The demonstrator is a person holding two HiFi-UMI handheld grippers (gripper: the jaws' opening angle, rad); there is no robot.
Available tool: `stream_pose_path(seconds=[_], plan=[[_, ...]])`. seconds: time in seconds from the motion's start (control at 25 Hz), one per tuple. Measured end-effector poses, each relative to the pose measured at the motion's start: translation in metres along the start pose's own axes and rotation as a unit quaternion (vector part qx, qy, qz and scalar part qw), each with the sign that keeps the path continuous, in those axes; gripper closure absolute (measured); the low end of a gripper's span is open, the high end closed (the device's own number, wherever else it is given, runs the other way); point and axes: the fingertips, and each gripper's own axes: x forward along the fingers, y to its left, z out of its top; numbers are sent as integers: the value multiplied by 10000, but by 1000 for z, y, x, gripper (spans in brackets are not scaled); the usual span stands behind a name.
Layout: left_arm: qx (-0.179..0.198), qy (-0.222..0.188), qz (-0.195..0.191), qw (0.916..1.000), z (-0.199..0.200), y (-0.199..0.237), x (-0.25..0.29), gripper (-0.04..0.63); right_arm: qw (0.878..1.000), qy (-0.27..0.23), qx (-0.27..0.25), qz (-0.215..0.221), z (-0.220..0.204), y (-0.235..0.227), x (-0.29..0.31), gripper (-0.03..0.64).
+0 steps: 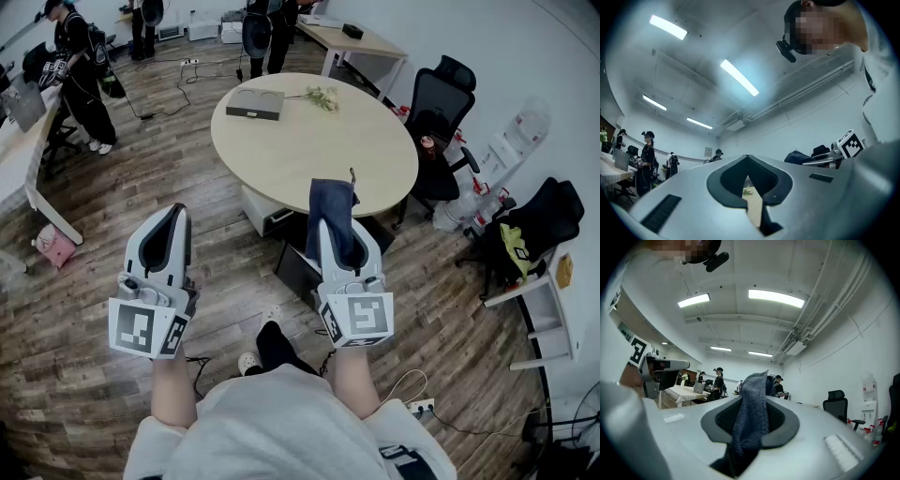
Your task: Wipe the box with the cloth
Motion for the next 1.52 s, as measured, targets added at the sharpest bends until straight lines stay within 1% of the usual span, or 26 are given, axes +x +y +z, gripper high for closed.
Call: stream_pose_path(seconds=[0.12,0.56,0.84,0.96,1.12,1.36,1.52], plan=[[-19,-2,8,10000,-1,7,-2,588,10000,14,-24,-3,-1,6,4,529],[-55,15,60,10000,-8,15,7,588,10000,12,4,-27,-7,2,18,529],[-132,52,84,9999,-21,30,26,588,9999,51,98,54,-17,-3,42,529],[-124,98,79,9998,-29,37,43,588,9999,80,118,91,-23,-8,60,529],[-121,127,49,9998,-39,49,78,588,9998,93,105,144,-28,-24,93,529],[-26,94,77,9999,-50,67,131,588,9998,-9,140,174,-33,-52,147,529],[17,105,110,9999,-58,77,162,588,9995,-55,95,288,-35,-67,181,529]])
